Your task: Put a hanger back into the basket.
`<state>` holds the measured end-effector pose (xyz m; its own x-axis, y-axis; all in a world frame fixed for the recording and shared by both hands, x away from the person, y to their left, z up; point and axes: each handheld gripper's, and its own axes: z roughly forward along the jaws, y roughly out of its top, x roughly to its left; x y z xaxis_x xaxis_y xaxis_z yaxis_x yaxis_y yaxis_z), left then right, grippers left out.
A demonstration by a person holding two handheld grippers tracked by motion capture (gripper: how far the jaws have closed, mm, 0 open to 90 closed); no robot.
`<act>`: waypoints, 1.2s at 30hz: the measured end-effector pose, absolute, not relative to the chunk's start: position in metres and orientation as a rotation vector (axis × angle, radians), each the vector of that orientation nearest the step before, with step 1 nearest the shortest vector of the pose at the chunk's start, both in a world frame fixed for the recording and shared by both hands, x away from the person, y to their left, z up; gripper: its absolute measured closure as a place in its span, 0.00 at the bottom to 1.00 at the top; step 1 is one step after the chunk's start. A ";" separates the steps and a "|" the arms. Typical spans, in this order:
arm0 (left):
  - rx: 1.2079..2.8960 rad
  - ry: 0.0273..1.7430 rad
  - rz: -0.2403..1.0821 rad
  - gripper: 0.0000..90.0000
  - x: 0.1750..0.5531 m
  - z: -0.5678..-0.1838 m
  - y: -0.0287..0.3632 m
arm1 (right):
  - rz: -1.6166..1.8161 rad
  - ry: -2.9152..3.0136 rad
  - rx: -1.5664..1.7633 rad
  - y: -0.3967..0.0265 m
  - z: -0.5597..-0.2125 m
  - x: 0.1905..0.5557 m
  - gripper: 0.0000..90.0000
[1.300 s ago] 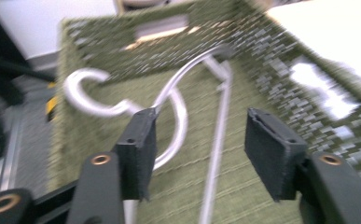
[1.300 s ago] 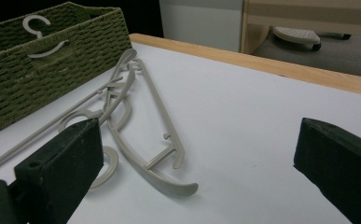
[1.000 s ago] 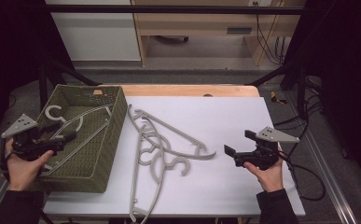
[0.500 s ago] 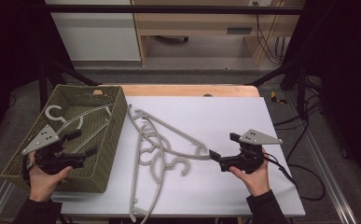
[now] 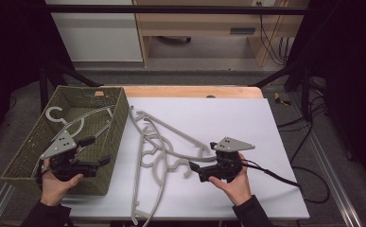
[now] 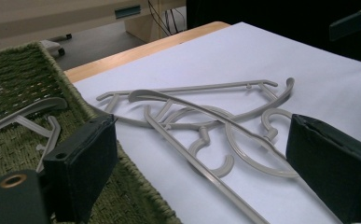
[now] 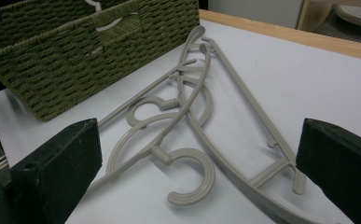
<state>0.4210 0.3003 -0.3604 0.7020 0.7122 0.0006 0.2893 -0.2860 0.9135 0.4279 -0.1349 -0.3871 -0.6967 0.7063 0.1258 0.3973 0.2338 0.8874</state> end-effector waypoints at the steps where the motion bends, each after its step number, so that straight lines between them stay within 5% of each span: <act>1: 1.874 0.777 0.506 0.09 0.421 -0.361 0.299 | 1.457 2.223 1.025 -0.131 -0.388 0.427 0.01; 36: 1.858 0.796 0.521 0.08 0.427 -0.367 0.312 | 1.310 2.482 1.028 -0.033 -0.443 0.419 0.08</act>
<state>0.4270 0.3116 -0.3667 0.6894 0.7243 0.0004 0.2900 -0.2765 0.9162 0.4189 -0.0327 -0.4431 -0.7533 0.6343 0.1738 0.5014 0.3828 0.7760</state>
